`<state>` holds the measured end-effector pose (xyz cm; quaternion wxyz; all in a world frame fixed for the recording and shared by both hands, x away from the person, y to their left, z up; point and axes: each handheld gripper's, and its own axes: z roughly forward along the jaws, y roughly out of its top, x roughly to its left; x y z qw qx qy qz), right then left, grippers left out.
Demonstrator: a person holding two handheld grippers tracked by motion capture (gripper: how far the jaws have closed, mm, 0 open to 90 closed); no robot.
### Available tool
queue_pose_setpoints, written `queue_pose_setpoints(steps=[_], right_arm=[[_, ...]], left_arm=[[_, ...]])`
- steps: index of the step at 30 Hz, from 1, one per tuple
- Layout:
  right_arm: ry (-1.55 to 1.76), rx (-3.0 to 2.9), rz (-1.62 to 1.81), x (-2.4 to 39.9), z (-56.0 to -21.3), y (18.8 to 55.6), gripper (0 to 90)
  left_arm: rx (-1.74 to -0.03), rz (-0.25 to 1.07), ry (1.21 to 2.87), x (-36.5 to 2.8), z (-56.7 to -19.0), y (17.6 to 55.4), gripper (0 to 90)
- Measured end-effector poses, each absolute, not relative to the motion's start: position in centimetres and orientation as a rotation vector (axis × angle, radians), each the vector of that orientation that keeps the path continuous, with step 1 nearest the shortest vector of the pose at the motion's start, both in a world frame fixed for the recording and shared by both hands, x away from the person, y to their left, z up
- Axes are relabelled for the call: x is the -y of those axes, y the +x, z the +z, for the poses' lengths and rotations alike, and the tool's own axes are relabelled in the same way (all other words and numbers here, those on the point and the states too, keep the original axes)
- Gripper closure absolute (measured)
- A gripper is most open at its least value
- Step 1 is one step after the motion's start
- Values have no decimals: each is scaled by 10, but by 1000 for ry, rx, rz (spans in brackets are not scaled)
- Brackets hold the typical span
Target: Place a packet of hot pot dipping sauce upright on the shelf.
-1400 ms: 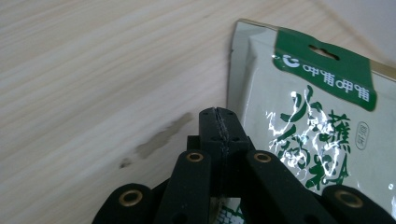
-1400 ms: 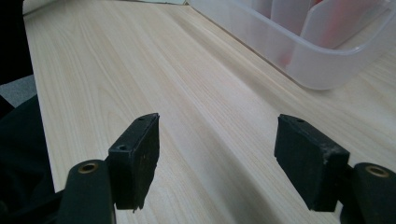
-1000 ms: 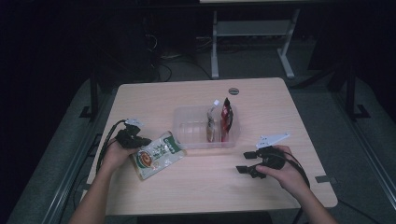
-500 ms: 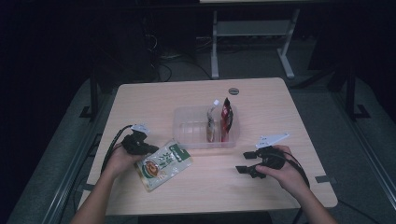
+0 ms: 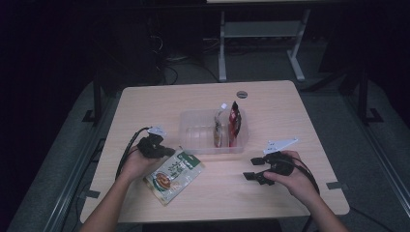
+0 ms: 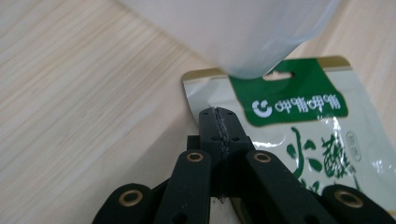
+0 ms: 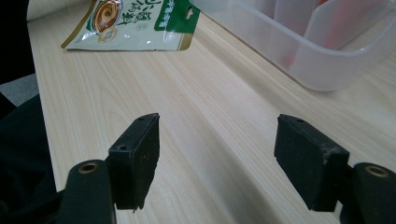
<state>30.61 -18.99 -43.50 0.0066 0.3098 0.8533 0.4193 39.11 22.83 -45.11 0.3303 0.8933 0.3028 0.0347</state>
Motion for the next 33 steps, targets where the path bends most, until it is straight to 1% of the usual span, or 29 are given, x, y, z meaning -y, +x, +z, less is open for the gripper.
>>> queue_pose_setpoints(steps=[10, 22, 24, 28, 29, 33], right_arm=[[969, -2670, 1312, 190, -435, 306, 307], [968, -2669, 1306, 191, -435, 307, 307], [967, -2667, 1305, 191, -435, 307, 306], [969, -2664, 1286, 191, -435, 307, 305], [973, -2663, 1285, 191, -435, 307, 306], [980, -2663, 1277, 189, -436, 306, 300]], left_arm=[[-735, 23, 2336, -217, -453, 377, 899], [-619, -25, 2374, -191, -453, 365, 899], [-610, -7, 2382, -192, -449, 364, 898], [-629, 14, 2337, -205, -435, 359, 897], [-631, 16, 2329, -208, -432, 356, 889], [-655, 33, 2314, -221, -424, 342, 806]])
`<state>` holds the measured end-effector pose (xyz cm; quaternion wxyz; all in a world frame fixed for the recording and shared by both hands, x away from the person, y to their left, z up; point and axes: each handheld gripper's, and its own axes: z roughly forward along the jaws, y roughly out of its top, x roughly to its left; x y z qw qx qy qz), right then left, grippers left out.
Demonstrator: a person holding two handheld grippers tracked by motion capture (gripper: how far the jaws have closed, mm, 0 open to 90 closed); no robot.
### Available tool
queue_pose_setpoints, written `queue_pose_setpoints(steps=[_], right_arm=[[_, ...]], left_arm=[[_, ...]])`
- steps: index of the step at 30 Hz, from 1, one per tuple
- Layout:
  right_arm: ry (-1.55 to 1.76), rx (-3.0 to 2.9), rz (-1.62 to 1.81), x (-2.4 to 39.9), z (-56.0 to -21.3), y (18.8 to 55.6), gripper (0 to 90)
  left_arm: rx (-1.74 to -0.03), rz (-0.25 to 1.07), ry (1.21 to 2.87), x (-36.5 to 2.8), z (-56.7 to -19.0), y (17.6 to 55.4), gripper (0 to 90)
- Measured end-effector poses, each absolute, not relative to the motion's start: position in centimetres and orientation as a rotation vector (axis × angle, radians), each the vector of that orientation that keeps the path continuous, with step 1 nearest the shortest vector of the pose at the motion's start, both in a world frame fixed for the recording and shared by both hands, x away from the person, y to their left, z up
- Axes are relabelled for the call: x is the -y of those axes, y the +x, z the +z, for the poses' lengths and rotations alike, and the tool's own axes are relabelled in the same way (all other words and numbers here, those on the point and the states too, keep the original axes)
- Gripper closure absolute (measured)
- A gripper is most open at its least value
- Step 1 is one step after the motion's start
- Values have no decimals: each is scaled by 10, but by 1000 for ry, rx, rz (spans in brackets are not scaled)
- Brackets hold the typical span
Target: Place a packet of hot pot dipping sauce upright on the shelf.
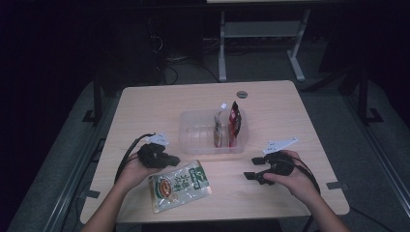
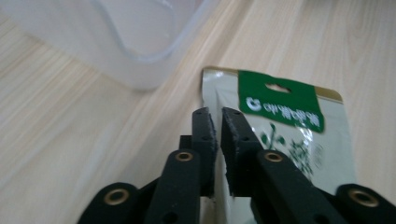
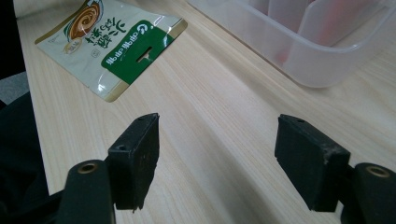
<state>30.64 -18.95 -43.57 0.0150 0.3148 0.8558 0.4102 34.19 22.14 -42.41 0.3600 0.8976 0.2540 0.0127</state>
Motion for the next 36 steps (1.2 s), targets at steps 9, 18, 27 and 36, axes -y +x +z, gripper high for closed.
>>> queue_pose_setpoints(steps=[9, 18, 27, 36], right_arm=[[968, -2692, 1259, 185, -438, 307, 283], [958, -2699, 1271, 184, -439, 308, 261], [948, -2704, 1272, 184, -439, 308, 253], [956, -2701, 1280, 185, -439, 308, 248]], left_arm=[[-703, 35, 2323, -245, -430, 311, 496], [-690, 30, 2377, -241, -442, 305, 381], [-684, 25, 2440, -237, -451, 305, 388], [-665, 0, 2407, -242, -452, 305, 650]])
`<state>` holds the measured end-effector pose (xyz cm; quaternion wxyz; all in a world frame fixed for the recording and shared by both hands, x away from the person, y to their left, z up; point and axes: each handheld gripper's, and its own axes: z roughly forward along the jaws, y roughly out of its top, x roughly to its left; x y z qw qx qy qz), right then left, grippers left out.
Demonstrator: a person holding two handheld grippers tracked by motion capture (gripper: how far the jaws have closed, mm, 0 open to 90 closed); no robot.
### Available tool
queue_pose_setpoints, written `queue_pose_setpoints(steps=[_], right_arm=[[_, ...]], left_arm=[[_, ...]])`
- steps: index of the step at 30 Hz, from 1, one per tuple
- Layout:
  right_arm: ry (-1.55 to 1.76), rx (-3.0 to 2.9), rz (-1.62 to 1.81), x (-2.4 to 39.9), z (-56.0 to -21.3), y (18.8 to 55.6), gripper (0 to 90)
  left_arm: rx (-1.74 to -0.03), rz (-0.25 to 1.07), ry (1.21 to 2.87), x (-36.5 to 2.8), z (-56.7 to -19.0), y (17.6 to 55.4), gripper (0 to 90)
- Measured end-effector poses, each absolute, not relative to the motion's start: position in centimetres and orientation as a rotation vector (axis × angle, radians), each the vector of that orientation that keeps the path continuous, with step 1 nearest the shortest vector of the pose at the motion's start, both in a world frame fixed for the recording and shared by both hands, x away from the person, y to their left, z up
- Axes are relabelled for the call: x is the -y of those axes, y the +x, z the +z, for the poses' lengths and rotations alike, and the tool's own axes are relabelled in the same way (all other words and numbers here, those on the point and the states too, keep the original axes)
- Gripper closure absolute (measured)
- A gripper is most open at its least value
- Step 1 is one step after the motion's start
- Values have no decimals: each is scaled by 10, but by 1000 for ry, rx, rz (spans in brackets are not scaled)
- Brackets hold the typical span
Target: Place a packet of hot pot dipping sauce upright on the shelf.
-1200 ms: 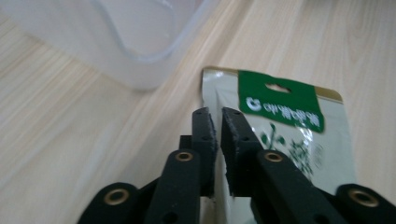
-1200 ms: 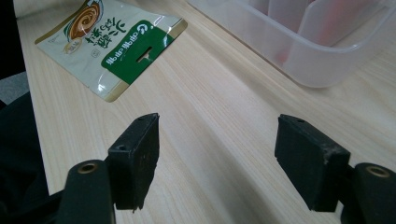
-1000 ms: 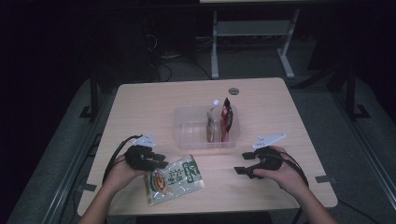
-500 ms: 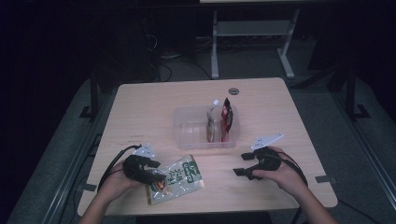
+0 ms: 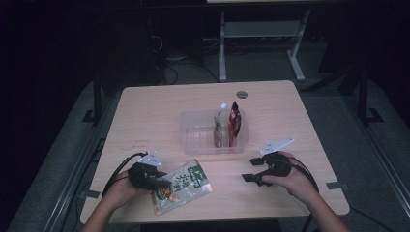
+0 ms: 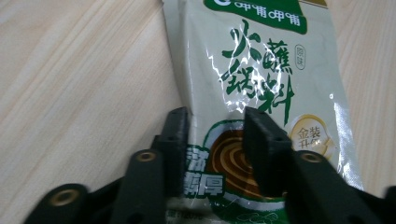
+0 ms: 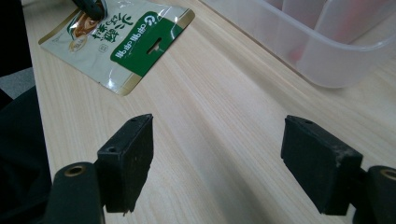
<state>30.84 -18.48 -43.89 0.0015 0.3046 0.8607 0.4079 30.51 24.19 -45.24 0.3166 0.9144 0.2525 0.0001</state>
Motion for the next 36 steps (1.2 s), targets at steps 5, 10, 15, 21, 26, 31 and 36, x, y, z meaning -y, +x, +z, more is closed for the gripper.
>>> queue_pose_setpoints(steps=[5, 10, 15, 21, 26, 31, 36], right_arm=[[963, -2700, 1294, 185, -439, 309, 246], [957, -2702, 1315, 185, -439, 309, 235], [950, -2703, 1323, 185, -439, 310, 233], [943, -2711, 1343, 183, -438, 310, 232], [916, -2725, 1373, 176, -435, 310, 232], [899, -2734, 1401, 168, -431, 313, 233], [846, -2751, 1463, 155, -425, 317, 233]], left_arm=[[-696, -66, 2398, -243, -453, 308, 814], [-725, -120, 2369, -245, -451, 311, 881], [-705, -117, 2318, -245, -443, 309, 897], [-642, -61, 2290, -240, -429, 305, 899], [-613, -37, 2259, -235, -421, 303, 899], [-593, -24, 2224, -230, -415, 300, 900], [-559, -21, 2176, -227, -406, 297, 900]])
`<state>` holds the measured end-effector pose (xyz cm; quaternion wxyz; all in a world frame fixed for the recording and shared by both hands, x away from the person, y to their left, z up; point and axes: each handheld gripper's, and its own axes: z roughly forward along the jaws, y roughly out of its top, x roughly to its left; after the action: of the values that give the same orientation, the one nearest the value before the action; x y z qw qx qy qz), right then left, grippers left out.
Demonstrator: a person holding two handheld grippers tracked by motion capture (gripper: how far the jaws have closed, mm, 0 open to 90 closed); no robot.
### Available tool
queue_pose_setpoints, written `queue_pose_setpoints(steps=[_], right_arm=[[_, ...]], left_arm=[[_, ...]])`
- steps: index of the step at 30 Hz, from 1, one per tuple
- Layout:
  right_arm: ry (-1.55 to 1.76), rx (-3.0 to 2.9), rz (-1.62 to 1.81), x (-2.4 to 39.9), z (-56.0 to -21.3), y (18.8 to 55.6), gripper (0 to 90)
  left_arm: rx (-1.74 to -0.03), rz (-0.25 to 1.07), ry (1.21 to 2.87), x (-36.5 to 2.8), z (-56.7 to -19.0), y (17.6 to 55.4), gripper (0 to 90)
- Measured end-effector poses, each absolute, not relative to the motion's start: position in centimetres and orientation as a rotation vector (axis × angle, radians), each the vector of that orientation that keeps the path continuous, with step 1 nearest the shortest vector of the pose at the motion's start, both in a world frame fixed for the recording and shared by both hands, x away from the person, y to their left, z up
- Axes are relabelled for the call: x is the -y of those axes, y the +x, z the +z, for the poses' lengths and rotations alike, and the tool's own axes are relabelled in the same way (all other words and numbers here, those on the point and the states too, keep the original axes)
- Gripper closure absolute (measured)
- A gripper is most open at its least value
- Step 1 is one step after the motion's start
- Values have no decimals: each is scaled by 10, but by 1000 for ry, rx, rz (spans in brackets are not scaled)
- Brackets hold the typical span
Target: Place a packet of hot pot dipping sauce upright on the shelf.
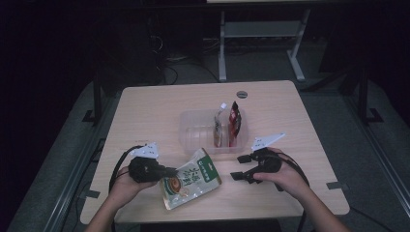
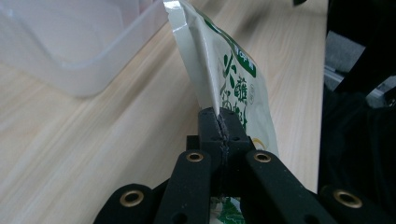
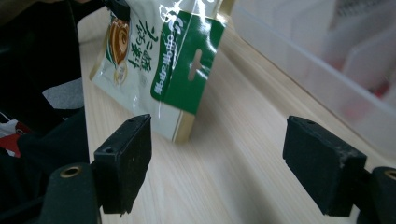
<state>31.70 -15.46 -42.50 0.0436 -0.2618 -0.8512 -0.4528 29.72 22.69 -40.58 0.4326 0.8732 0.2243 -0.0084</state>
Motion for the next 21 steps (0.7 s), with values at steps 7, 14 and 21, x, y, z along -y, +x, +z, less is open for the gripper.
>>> queue_pose_setpoints(steps=[7, 14, 21], right_arm=[[-721, 2572, -1424, 129, -416, 327, 233], [-660, 2533, -1424, 103, -417, 337, 233], [-651, 2503, -1390, 87, -423, 342, 250]], left_arm=[[-534, -24, 2146, -220, -399, 293, 900], [-524, 0, 2115, -221, -392, 291, 900], [-514, 0, 2087, -222, -388, 289, 900]])
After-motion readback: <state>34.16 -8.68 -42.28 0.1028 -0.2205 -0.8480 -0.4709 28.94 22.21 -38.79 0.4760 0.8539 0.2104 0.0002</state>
